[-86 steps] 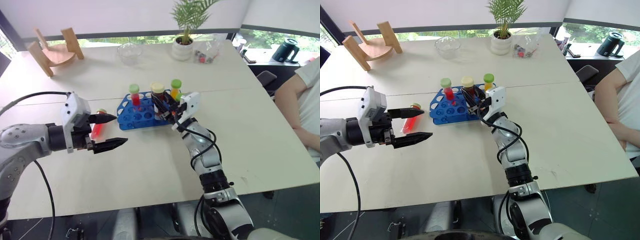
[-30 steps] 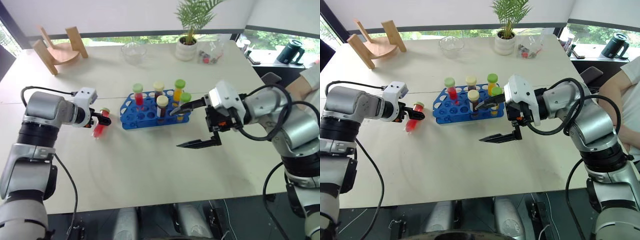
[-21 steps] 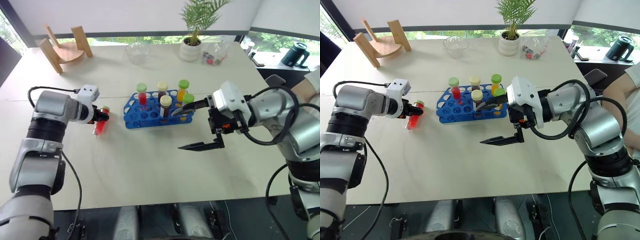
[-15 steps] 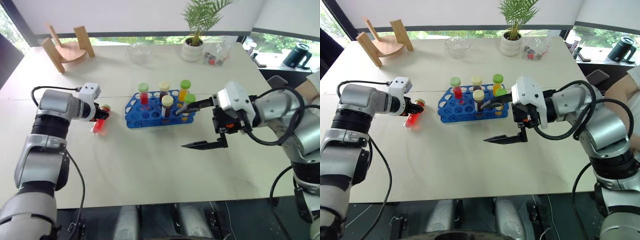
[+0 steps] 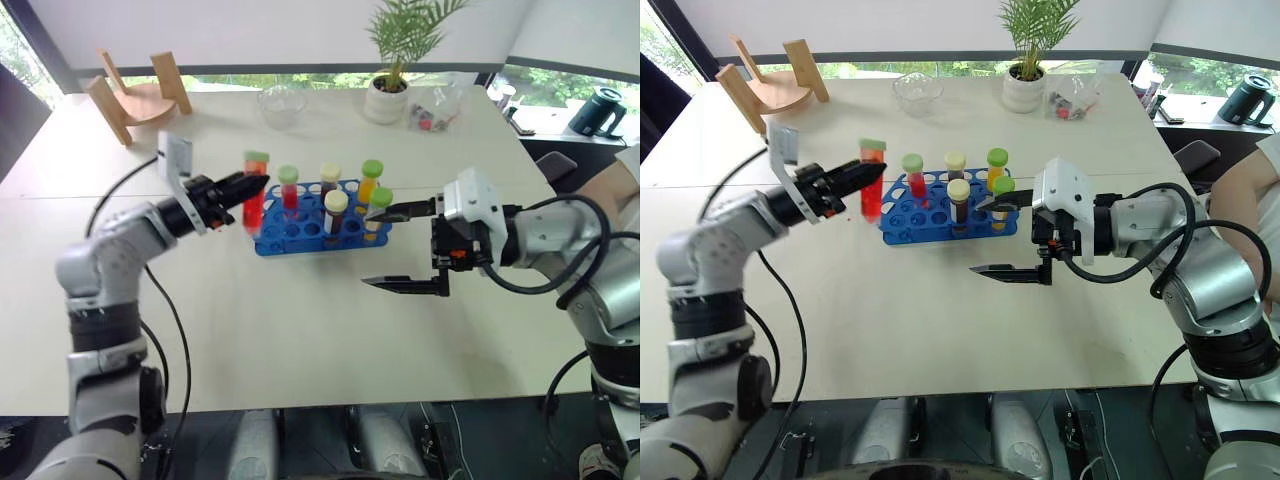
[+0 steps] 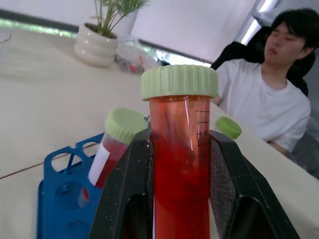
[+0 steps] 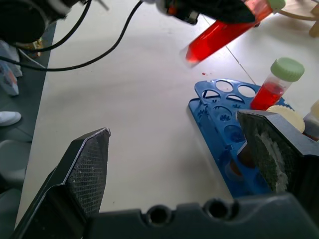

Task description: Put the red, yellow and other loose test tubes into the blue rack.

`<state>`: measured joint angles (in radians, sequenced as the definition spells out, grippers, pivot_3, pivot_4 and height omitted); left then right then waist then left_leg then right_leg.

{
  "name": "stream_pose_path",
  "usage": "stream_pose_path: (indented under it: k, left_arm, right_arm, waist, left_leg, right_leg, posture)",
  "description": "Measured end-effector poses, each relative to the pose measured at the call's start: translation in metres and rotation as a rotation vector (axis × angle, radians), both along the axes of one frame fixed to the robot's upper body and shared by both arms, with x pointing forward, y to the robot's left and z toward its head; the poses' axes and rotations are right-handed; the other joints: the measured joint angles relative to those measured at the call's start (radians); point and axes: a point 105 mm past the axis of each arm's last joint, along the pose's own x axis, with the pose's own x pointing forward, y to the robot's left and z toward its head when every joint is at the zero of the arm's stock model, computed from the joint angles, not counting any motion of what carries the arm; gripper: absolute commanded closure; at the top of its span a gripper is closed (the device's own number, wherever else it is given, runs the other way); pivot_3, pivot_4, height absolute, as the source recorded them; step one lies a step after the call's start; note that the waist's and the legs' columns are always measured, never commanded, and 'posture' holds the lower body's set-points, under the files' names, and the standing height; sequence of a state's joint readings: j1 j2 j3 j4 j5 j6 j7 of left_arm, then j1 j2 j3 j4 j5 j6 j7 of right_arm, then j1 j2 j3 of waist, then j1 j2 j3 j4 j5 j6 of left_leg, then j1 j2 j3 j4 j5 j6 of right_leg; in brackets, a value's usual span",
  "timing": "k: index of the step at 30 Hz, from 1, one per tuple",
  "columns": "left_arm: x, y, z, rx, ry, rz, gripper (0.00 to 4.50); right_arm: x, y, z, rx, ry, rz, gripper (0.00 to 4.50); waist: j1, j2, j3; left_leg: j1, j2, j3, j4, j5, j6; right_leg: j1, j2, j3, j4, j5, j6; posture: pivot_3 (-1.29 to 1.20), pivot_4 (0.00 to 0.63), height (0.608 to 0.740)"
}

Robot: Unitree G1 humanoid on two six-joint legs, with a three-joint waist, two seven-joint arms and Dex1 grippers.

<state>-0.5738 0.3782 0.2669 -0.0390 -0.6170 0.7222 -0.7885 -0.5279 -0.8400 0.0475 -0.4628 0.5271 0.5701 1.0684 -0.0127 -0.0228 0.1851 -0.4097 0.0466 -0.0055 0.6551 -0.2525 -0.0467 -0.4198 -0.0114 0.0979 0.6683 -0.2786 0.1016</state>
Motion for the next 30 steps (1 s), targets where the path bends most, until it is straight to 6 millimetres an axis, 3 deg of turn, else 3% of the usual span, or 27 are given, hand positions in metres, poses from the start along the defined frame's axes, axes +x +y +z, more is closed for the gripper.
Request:
stream_pose_path:
  k: [6,14,30]
  left_arm:
    - [0.009,-0.029,-0.019,-0.007,-0.208,0.060,3.62]
    - [0.019,-0.036,-0.043,-0.009,-0.302,0.124,3.62]
    - [0.025,-0.049,-0.049,-0.009,-0.374,0.107,3.62]
  right_arm:
    - [-0.005,0.003,0.000,0.030,0.003,-0.030,0.00]
    - [-0.007,0.004,-0.001,0.042,0.014,-0.060,0.00]
    - [-0.009,0.004,0.003,0.057,-0.003,-0.078,0.00]
  waist:
    - [0.000,0.000,0.000]
    - [-0.002,0.000,0.000]
    - [-0.001,0.000,0.000]
  left_leg:
    - [0.001,0.000,0.000,0.004,0.000,0.001]
    - [0.001,0.000,-0.001,0.005,-0.003,0.006]
    - [0.002,0.000,-0.001,0.006,-0.004,0.007]
  right_leg:
    - [0.005,0.000,0.000,-0.003,0.000,0.001]
    - [0.005,0.001,0.000,-0.003,0.000,0.001]
    - [0.006,0.001,-0.001,-0.003,0.000,0.001]
  posture:
    - [0.00,0.150,0.740]
    - [0.00,0.150,0.740]
    - [0.00,0.150,0.740]
